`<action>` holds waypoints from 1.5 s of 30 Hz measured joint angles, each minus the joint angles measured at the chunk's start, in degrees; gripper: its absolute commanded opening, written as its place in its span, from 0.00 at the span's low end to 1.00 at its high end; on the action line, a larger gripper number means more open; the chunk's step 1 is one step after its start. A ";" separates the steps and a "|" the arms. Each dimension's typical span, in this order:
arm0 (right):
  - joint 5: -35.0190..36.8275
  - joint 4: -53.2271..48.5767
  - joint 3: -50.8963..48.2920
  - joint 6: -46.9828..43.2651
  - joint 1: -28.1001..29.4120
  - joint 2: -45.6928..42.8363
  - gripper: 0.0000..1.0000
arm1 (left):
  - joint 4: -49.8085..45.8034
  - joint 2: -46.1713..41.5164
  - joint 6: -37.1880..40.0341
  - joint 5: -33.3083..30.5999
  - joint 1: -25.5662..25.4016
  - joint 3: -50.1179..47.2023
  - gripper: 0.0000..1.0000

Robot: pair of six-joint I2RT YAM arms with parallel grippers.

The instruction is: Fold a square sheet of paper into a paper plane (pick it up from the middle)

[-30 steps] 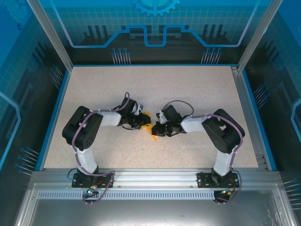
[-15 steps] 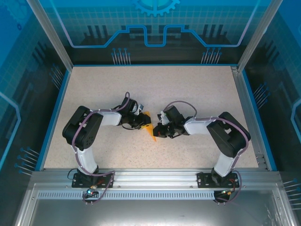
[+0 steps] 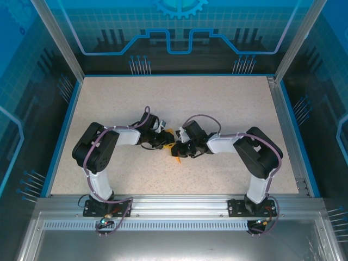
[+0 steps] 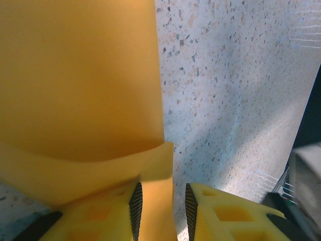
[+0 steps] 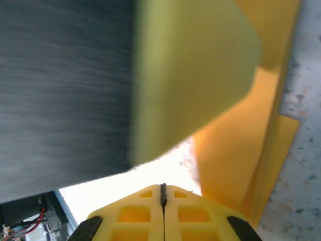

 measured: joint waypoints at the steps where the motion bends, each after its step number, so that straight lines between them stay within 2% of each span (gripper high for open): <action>1: 0.17 -0.07 -0.09 -0.02 -0.02 0.63 0.04 | 0.00 0.00 0.00 0.00 0.00 0.00 0.32; 12: -1.22 5.88 -3.54 0.35 -0.83 1.22 0.00 | -0.15 0.00 0.02 -0.04 0.02 0.09 0.32; 27: -2.43 5.29 -3.50 -0.02 -2.56 1.40 0.00 | -3.91 2.36 0.04 3.74 1.95 3.56 0.33; 35: -6.43 5.81 -3.08 0.00 -4.00 2.84 0.00 | -6.75 4.04 0.26 5.53 3.28 6.38 0.33; 45: -8.07 5.88 -2.86 -0.07 -4.57 3.39 0.00 | -8.63 6.54 0.74 7.41 6.23 9.77 0.33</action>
